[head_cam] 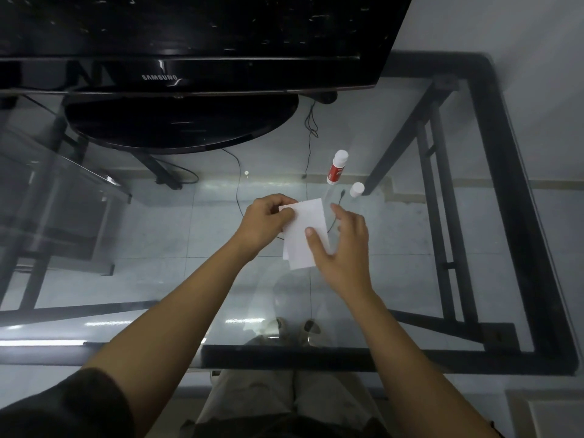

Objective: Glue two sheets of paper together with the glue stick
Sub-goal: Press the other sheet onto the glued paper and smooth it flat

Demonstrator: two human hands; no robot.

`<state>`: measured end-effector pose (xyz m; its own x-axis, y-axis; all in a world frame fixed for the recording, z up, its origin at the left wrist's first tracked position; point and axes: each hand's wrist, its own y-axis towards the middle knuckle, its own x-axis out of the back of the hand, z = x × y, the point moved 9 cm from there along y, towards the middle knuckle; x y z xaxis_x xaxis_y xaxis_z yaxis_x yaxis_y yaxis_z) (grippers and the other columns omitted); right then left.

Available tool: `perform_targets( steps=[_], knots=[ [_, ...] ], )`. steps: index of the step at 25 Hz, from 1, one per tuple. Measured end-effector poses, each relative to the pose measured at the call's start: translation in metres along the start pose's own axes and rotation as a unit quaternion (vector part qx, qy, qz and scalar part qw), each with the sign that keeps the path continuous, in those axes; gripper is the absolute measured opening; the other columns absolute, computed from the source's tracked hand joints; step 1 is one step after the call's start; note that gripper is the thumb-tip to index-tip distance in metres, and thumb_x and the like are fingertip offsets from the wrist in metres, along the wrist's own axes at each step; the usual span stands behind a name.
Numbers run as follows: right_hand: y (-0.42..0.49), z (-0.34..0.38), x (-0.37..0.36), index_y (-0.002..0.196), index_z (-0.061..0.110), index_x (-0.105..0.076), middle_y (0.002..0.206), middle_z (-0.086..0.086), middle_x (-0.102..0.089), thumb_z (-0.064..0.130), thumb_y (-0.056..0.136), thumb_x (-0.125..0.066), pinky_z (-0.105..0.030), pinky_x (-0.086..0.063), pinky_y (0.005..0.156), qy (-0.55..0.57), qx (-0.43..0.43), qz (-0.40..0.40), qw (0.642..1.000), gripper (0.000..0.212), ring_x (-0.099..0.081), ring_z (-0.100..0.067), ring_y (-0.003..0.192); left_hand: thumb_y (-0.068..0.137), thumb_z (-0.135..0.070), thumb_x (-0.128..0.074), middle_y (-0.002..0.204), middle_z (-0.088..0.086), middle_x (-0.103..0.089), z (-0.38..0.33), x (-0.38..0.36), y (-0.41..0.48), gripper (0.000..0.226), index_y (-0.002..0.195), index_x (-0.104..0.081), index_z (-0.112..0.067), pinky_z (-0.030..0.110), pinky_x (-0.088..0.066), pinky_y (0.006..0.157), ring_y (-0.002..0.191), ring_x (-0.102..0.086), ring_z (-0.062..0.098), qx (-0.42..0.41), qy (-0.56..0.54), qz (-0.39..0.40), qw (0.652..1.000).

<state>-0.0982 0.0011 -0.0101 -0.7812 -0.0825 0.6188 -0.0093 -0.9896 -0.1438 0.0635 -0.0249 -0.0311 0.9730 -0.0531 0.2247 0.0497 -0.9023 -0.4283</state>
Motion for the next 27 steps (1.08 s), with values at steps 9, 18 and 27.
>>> perform_targets(
  steps=[9,18,27],
  knots=[
    [0.033,-0.035,-0.013,0.105,0.016,-0.061,0.096,0.004,-0.061,0.027,0.086,-0.059,-0.022,-0.047,0.071,0.1,-0.161,0.061,0.98,0.022,-0.058,-0.011,0.084,0.084,-0.015,-0.065,0.084,0.006,-0.06,0.023,0.002,-0.001,0.028,0.109,-0.054,-0.02,0.03,-0.057,0.075,0.082,-0.064,0.021,0.054,0.011,-0.039,0.998],
    [0.051,-0.044,-0.014,0.087,0.016,-0.065,0.083,0.004,-0.065,0.022,0.079,-0.066,-0.023,-0.043,0.069,0.029,-0.183,0.034,0.982,0.01,-0.058,-0.01,0.073,0.082,-0.015,-0.067,0.071,0.003,-0.062,0.025,0.008,0.012,0.034,0.101,-0.04,-0.019,0.016,-0.041,0.055,0.066,-0.058,0.012,0.016,0.102,-0.11,0.989],
    [0.053,-0.046,-0.017,0.09,0.013,-0.067,0.092,-0.003,-0.071,0.023,0.081,-0.065,-0.022,-0.042,0.069,0.016,-0.176,0.018,0.984,0.013,-0.057,-0.01,0.075,0.083,-0.015,-0.067,0.063,-0.008,-0.055,0.033,0.005,0.019,0.032,0.101,-0.041,-0.018,0.014,-0.035,0.049,0.059,-0.053,0.006,0.024,0.142,-0.122,0.982]
  ],
)
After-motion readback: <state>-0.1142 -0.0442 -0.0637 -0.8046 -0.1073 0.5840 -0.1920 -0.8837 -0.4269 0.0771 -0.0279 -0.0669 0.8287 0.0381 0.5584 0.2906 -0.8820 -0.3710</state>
